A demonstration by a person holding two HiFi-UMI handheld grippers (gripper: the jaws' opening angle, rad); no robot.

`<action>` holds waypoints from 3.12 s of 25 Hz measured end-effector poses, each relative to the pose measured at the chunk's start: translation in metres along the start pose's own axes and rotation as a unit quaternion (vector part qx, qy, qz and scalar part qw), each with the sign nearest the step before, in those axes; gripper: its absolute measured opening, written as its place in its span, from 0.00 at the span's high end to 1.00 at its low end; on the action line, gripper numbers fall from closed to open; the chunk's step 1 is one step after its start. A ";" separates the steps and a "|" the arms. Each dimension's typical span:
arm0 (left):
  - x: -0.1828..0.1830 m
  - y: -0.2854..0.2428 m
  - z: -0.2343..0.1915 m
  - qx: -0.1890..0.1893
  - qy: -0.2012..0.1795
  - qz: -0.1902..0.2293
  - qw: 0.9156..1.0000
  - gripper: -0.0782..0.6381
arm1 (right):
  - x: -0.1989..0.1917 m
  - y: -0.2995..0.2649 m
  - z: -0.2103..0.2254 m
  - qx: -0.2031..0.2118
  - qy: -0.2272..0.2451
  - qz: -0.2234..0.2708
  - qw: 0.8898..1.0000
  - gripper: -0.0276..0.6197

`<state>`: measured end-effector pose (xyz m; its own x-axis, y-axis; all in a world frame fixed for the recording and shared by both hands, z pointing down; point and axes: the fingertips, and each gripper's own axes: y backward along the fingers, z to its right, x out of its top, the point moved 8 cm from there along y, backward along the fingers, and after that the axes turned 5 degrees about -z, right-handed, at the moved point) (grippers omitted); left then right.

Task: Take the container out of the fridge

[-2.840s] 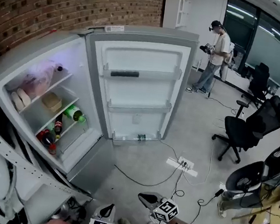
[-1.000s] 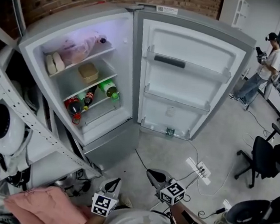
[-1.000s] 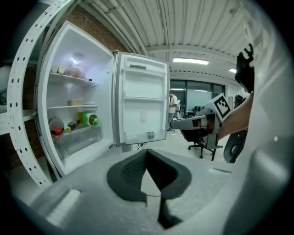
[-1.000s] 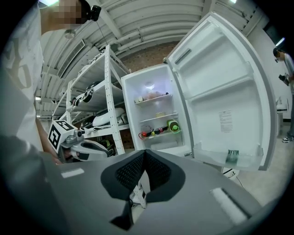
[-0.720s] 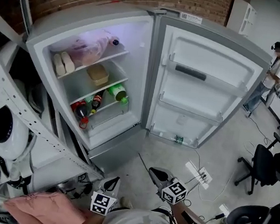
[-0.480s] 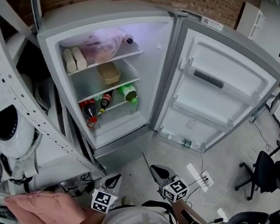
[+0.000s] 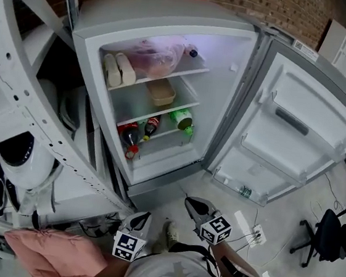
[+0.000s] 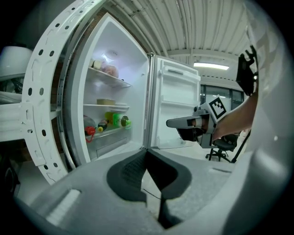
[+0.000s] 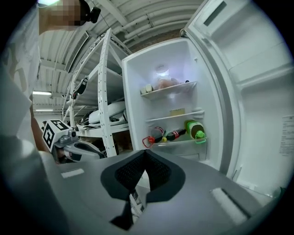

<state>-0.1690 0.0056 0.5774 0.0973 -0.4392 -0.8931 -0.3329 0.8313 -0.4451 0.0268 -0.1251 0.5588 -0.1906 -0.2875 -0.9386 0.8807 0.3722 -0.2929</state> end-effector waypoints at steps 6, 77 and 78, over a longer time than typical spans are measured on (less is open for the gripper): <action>0.016 -0.020 -0.020 0.018 0.006 0.005 1.000 0.89 | 0.024 -0.044 0.024 0.035 0.016 -0.004 0.999 0.95; 0.079 -0.098 -0.080 0.121 0.052 0.020 0.991 0.89 | 0.241 -0.339 0.178 -0.038 0.558 -0.240 0.794 0.64; 0.079 -0.097 -0.080 0.120 0.051 0.020 0.991 0.89 | 0.241 -0.338 0.177 -0.040 0.559 -0.239 0.793 0.65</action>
<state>-0.2041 -0.1372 0.5556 -0.0114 -0.4270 -0.9042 -0.1008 0.9001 -0.4238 -0.2400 -0.4763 0.4638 -0.7988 0.5325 -0.2798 0.5707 0.5237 -0.6325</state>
